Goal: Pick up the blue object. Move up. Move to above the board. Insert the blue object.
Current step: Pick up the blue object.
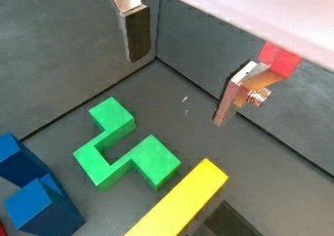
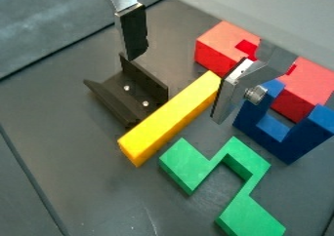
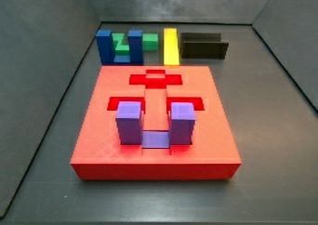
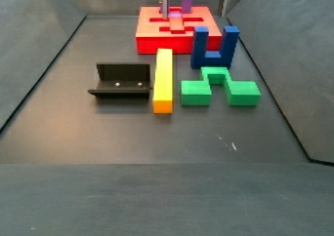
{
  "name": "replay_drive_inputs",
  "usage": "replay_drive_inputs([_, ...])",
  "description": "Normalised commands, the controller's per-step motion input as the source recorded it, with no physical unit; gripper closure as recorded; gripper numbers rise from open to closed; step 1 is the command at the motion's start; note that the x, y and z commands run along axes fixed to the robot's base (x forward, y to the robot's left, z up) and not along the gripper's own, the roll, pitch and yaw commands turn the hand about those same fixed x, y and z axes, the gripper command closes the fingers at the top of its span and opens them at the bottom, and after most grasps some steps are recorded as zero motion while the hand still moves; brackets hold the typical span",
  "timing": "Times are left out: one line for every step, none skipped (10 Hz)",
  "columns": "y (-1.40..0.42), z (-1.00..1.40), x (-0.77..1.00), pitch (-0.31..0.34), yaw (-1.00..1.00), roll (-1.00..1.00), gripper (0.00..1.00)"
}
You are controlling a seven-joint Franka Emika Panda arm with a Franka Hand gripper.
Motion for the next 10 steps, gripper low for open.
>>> replay_drive_inputs([-0.51,-0.43,-0.1,-0.164,0.0,-0.09,0.0])
replay_drive_inputs([-0.97,-0.43,0.0,-0.117,0.02,0.08,0.0])
replay_drive_inputs([-0.92,-0.35,0.0,-0.111,0.11,0.0,0.0])
replay_drive_inputs([-0.94,-0.29,0.0,-0.111,0.19,0.01,0.0])
replay_drive_inputs([-0.87,-0.25,-0.01,-0.08,0.22,0.06,0.0])
replay_drive_inputs([-0.8,-0.22,-0.12,-0.06,0.27,0.09,0.0])
replay_drive_inputs([-0.78,-0.2,-0.12,-0.064,0.24,0.09,0.0])
replay_drive_inputs([-0.72,-0.25,-0.06,-0.044,0.21,0.11,0.0])
replay_drive_inputs([-0.61,-0.3,-0.13,-0.043,0.13,0.14,0.0])
replay_drive_inputs([-0.47,-0.3,-0.05,-0.043,0.04,0.1,0.0])
